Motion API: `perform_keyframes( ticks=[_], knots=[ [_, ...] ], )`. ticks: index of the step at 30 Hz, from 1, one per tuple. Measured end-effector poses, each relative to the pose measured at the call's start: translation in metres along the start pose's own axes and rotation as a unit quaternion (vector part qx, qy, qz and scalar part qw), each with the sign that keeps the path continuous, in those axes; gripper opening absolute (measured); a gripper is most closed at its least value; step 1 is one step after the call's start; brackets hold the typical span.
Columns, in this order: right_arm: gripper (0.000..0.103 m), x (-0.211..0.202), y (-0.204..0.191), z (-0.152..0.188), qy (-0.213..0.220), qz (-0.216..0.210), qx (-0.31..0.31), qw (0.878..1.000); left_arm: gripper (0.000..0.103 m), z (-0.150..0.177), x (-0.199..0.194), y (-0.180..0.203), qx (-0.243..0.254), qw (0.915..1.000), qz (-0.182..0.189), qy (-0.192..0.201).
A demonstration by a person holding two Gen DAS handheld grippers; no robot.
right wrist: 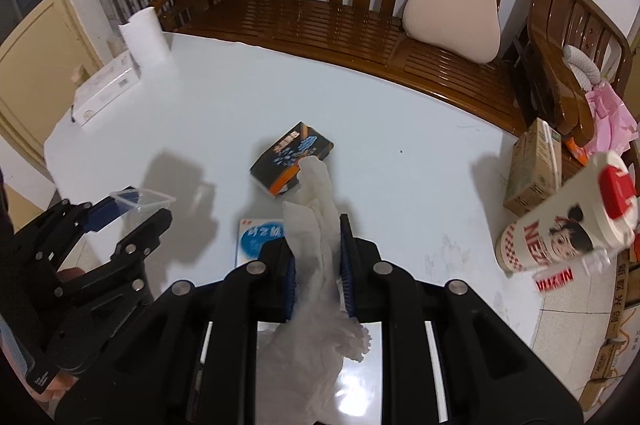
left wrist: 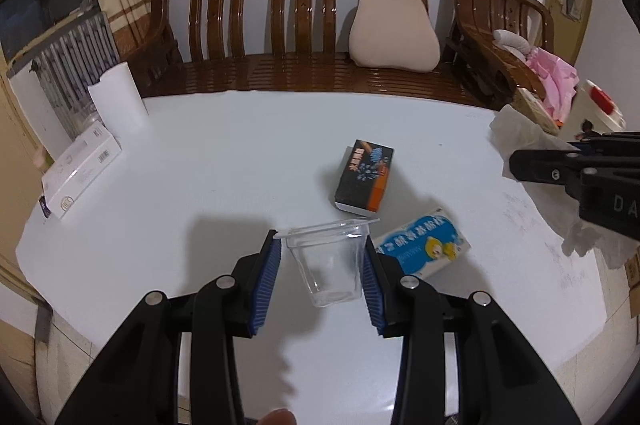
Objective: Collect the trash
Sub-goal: 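Lift the tissue and cup and carry them down toward the floor bag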
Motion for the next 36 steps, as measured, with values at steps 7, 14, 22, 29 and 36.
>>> perform_keyframes(
  ticks=[7, 14, 22, 29, 36],
  knots=[
    [0.017, -0.033, -0.020, 0.035, 0.017, -0.009, -0.010, 1.000, 0.038, 0.017, -0.043, 0.008, 0.015, 0.9995, 0.020, 0.021],
    [0.017, -0.063, -0.037, 0.085, 0.025, -0.012, -0.013, 1.000, 0.038, 0.051, -0.082, 0.016, 0.034, 0.9978, 0.047, 0.032],
    [0.017, -0.081, -0.057, 0.137, 0.025, -0.009, -0.019, 0.999, 0.038, 0.096, -0.101, 0.027, 0.054, 0.9963, 0.061, 0.025],
    [0.017, -0.080, -0.071, 0.177, 0.018, -0.010, -0.016, 1.000, 0.038, 0.136, -0.107, 0.029, 0.062, 0.9956, 0.070, 0.011],
    [0.017, -0.066, -0.082, 0.227, 0.000, -0.010, -0.010, 1.000, 0.038, 0.184, -0.102, 0.031, 0.073, 0.9941, 0.079, -0.015]
  ],
)
Point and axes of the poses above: each gripper's, at about its wrist camera, not at the fingertips, and x roughly the way its jaws point, y to its right, z to its underside, the point moved 5 cm from there along x, roughly the way its jaws point, and after that the axes turned 11 degrees about -z, right-handed, at the moved point
